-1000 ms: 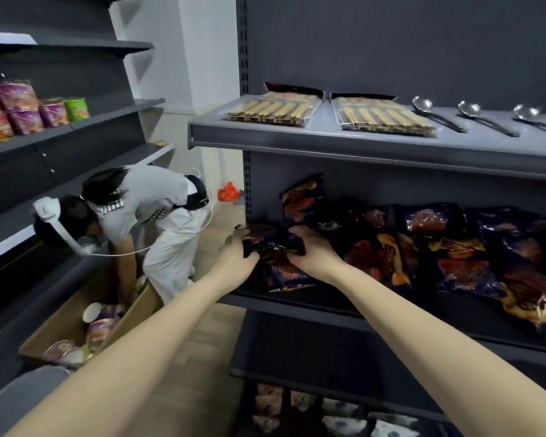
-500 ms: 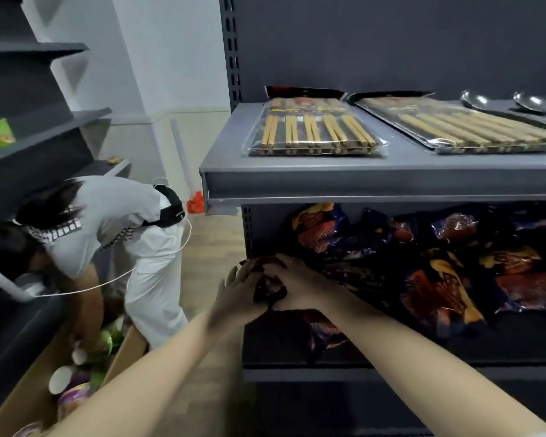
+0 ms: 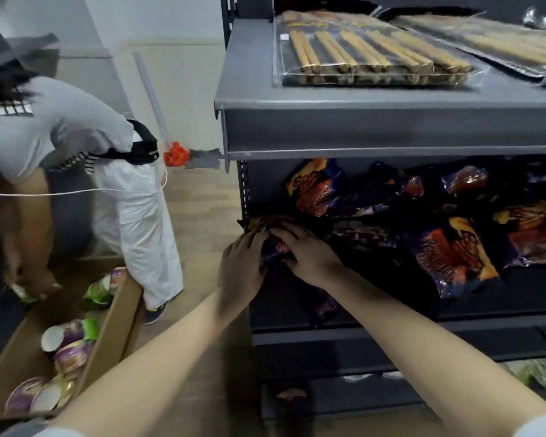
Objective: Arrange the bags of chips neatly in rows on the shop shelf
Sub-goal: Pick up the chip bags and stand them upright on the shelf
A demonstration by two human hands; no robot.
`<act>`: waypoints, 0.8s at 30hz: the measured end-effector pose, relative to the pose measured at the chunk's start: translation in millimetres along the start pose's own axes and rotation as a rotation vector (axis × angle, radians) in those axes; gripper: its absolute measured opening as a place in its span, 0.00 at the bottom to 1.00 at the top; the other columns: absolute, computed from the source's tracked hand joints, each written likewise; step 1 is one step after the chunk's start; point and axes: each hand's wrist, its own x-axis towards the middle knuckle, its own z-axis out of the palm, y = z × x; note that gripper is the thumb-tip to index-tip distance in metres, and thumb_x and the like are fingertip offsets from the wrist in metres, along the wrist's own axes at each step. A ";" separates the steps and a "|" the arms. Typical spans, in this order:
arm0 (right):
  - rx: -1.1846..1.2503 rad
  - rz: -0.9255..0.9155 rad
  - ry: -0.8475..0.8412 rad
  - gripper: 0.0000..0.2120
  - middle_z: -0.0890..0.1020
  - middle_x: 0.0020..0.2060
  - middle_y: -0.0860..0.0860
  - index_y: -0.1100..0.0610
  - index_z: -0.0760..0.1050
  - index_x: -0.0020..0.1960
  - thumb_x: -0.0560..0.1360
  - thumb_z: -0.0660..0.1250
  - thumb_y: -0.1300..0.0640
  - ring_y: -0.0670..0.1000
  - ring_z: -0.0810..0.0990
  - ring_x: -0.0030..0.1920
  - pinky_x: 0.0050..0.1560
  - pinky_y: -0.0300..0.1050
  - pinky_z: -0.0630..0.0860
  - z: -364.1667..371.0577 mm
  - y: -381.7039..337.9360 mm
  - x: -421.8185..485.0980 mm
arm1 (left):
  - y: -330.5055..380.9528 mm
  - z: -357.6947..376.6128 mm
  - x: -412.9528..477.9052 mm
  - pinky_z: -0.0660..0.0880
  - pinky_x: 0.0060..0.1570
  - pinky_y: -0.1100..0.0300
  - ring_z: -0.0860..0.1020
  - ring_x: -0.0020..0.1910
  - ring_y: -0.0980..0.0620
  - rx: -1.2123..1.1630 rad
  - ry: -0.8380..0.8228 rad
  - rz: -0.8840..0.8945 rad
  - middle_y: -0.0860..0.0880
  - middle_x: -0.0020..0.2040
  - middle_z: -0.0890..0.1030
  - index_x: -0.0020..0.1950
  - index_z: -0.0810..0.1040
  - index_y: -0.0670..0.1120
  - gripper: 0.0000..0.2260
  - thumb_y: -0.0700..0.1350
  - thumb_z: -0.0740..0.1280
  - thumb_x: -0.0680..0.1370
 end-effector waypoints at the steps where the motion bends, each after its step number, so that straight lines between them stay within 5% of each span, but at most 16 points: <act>1: 0.030 -0.006 0.033 0.31 0.60 0.74 0.49 0.48 0.58 0.74 0.74 0.64 0.61 0.53 0.60 0.73 0.69 0.46 0.66 -0.2 1.0 -0.4 | -0.6 3.6 0.9 0.67 0.61 0.51 0.70 0.66 0.47 -0.019 0.006 -0.019 0.49 0.67 0.72 0.70 0.65 0.48 0.29 0.42 0.69 0.70; 4: 0.101 -0.030 0.172 0.30 0.67 0.71 0.50 0.49 0.66 0.71 0.72 0.62 0.67 0.54 0.65 0.70 0.65 0.51 0.71 0.8 3.6 -4.0 | 6.0 4.5 0.7 0.64 0.66 0.46 0.68 0.67 0.48 -0.219 0.032 -0.118 0.49 0.67 0.70 0.72 0.60 0.48 0.34 0.43 0.67 0.67; 9: 0.088 -0.253 0.365 0.25 0.74 0.65 0.56 0.53 0.75 0.64 0.70 0.58 0.68 0.59 0.72 0.66 0.61 0.54 0.75 4.1 8.6 -12.6 | 32.1 -34.0 -8.9 0.70 0.56 0.66 0.69 0.62 0.66 -1.309 0.188 -0.433 0.52 0.65 0.67 0.67 0.61 0.53 0.31 0.40 0.66 0.66; 12: 0.011 -0.419 0.422 0.24 0.75 0.64 0.56 0.53 0.77 0.62 0.70 0.60 0.70 0.58 0.71 0.66 0.64 0.57 0.72 -0.4 18.6 -15.1 | 3.8 -67.2 14.1 0.64 0.66 0.57 0.63 0.70 0.51 -1.186 0.332 -0.582 0.49 0.71 0.62 0.72 0.59 0.49 0.36 0.54 0.68 0.68; 14: -0.094 -0.562 0.460 0.23 0.77 0.62 0.57 0.54 0.78 0.60 0.69 0.62 0.71 0.58 0.72 0.65 0.65 0.62 0.68 -7.9 20.5 -13.4 | -18.9 -92.1 38.8 0.66 0.63 0.56 0.69 0.67 0.49 -0.984 0.183 -0.547 0.49 0.67 0.70 0.69 0.65 0.51 0.28 0.54 0.68 0.71; 18: -0.180 -0.786 0.567 0.16 0.74 0.62 0.52 0.52 0.81 0.54 0.78 0.58 0.66 0.56 0.73 0.64 0.67 0.67 0.62 -28.8 19.2 -11.2 | -18.5 -124.3 70.6 0.68 0.65 0.52 0.74 0.62 0.51 -0.883 -0.384 -0.368 0.54 0.56 0.78 0.63 0.68 0.55 0.23 0.52 0.69 0.69; 21: -0.161 -0.804 0.647 0.09 0.71 0.63 0.53 0.52 0.83 0.51 0.78 0.64 0.60 0.56 0.73 0.64 0.68 0.65 0.63 -45.4 16.9 -15.9 | -10.7 -119.6 79.4 0.70 0.64 0.49 0.75 0.61 0.51 -0.828 -0.633 -0.304 0.53 0.57 0.79 0.68 0.67 0.53 0.35 0.53 0.75 0.64; 24: -0.072 -0.744 0.681 0.10 0.69 0.63 0.54 0.55 0.84 0.50 0.79 0.64 0.57 0.56 0.70 0.64 0.68 0.61 0.64 -58.1 19.4 -20.7 | -13.9 -112.0 78.8 0.77 0.51 0.55 0.80 0.54 0.49 -0.917 -0.849 -0.349 0.49 0.56 0.81 0.67 0.69 0.55 0.46 0.61 0.81 0.51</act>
